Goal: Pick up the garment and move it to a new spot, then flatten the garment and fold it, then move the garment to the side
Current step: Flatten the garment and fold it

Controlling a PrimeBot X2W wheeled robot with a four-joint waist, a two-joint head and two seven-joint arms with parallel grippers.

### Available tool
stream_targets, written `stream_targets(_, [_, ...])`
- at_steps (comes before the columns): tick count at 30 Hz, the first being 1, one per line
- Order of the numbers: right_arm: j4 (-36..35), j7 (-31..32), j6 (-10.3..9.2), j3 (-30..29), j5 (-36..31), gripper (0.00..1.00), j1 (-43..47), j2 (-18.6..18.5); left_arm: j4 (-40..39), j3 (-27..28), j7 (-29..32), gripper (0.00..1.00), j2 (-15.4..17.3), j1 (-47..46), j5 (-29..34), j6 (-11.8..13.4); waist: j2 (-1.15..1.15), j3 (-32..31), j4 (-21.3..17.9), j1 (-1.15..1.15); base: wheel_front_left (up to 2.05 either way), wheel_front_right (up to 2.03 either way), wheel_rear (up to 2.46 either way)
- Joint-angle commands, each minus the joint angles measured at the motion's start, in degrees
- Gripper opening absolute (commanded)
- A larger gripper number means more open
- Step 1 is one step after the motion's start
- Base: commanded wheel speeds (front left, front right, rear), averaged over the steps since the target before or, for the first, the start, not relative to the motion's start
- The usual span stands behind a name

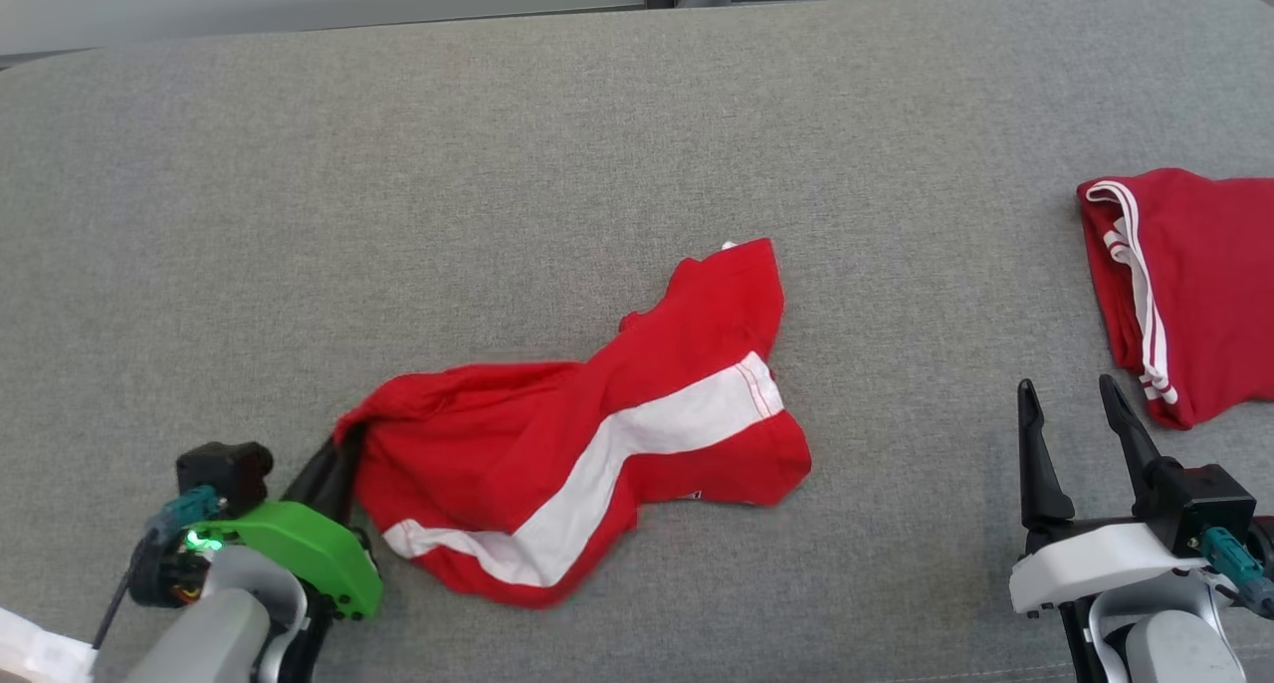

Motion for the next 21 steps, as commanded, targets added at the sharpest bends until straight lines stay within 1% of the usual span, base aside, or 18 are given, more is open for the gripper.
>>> stream_targets(1, [0.0,-0.1,-0.09,-0.1,0.2,1.0,-0.4,-0.1,0.7,0.7,-0.5,0.0,0.9,-1.0,1.1,0.8,0.0,-0.1,0.0,0.0,0.0,0.0,0.0])
stream_targets(3, [0.2,-0.1,-0.09,-0.3,0.1,1.0,-0.4,-0.1,1.4,0.9,-0.8,0.0,1.3,-1.2,1.8,1.1,0.0,-0.4,0.0,0.0,0.0,0.0,0.0])
stream_targets(5, [0.3,-0.1,-0.09,-0.2,0.0,1.0,-0.5,-0.1,1.8,0.7,-0.9,0.0,1.3,-1.2,1.7,0.6,0.0,-0.7,0.0,0.0,0.0,0.0,0.0])
stream_targets(6, [0.4,-0.1,-0.09,-0.1,0.0,1.0,-0.6,-0.1,2.0,0.6,-1.0,0.05,1.3,-1.0,1.8,0.5,0.0,-0.9,0.1,0.0,0.0,0.0,0.0])
stream_targets(7, [0.4,-0.1,-0.09,-0.1,0.0,1.0,-0.6,-0.1,2.0,0.6,-1.0,0.46,1.0,-0.6,1.5,0.4,0.0,-1.1,0.1,0.0,0.0,0.0,0.0])
stream_targets(8, [0.4,-0.1,-0.09,-0.1,0.0,1.0,-0.5,-0.1,2.0,0.8,-1.0,1.0,0.8,0.0,1.0,0.3,0.0,-1.3,0.1,0.0,0.0,0.0,0.0])
stream_targets(11, [0.3,-0.1,-0.09,0.1,-0.4,1.0,0.2,-0.1,1.2,1.2,-1.0,1.0,1.0,1.8,0.5,1.1,0.0,-2.3,0.1,0.0,0.0,0.0,0.0])
stream_targets(13, [-0.3,-0.1,-0.09,0.2,-0.9,1.0,0.4,-0.1,-0.6,1.6,-1.1,1.0,1.8,3.6,1.1,2.1,0.0,-3.0,0.0,0.0,0.0,0.0,0.0])
stream_targets(14, [-0.3,-0.1,-0.09,0.2,-0.9,1.0,0.4,-0.1,-0.6,1.6,-1.1,1.0,1.8,3.6,1.1,2.1,0.0,-3.0,0.0,0.0,0.0,0.0,0.0])
stream_targets(15, [-0.6,-0.1,-0.09,0.0,-0.9,1.0,0.6,-0.1,-1.8,1.9,-1.2,1.0,2.1,4.7,1.3,2.9,0.0,-3.4,0.0,0.0,0.0,0.0,0.0])
stream_targets(18, [-1.7,-0.1,-0.09,-1.5,-1.4,1.0,0.7,-0.2,-7.6,3.2,-1.5,1.0,3.3,8.3,3.3,6.3,0.0,-4.1,0.3,0.0,0.0,0.0,0.0])
stream_targets(20, [-2.3,-0.1,-0.09,-2.6,-1.7,1.0,0.8,-0.1,-13.2,5.1,-1.4,1.0,4.4,10.5,7.0,8.8,0.0,-4.6,0.9,0.0,0.0,0.0,0.0])
stream_targets(21, [-2.6,-0.1,-0.09,-2.9,-1.9,1.0,0.9,-0.1,-16.2,6.0,-1.5,1.0,4.6,12.2,8.5,9.6,0.0,-4.9,1.2,0.0,0.0,0.0,0.0])
